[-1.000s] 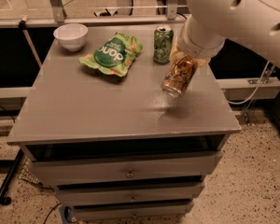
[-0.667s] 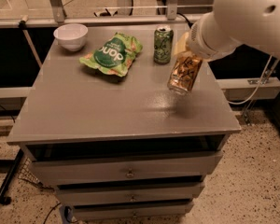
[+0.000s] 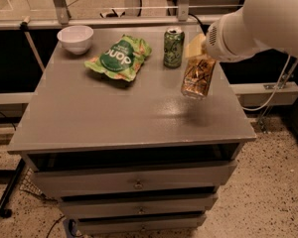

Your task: Place orange can upright

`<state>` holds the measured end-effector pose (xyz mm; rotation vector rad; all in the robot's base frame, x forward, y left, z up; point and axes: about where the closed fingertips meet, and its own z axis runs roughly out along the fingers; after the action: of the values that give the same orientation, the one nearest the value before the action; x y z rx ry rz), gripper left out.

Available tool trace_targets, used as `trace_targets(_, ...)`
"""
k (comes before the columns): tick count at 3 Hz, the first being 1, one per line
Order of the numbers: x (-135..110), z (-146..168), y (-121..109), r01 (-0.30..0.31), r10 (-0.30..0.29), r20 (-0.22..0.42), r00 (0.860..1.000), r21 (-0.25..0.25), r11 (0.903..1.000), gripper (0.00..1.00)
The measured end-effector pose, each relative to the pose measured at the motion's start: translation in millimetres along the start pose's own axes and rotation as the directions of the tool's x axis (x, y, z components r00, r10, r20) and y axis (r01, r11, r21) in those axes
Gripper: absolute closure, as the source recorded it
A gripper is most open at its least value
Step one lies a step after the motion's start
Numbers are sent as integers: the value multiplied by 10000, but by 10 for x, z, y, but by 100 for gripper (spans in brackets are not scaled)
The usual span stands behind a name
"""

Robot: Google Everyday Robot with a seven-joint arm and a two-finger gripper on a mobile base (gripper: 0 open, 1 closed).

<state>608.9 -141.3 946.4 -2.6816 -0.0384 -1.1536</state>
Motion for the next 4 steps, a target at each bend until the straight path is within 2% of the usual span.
trace_targets(1,10,-7,-6,10,-10,-64,10000,79,10000,100)
trace_targets(2,46,14,2,540,-521,-505,9974,379,9978,100)
trace_targets(3,72,58,-9,1503,-1345,-1587,9781,925,9843,100)
trace_targets(4,105,75,-44,2231,-1870,-2450,9513,1285,9663,100)
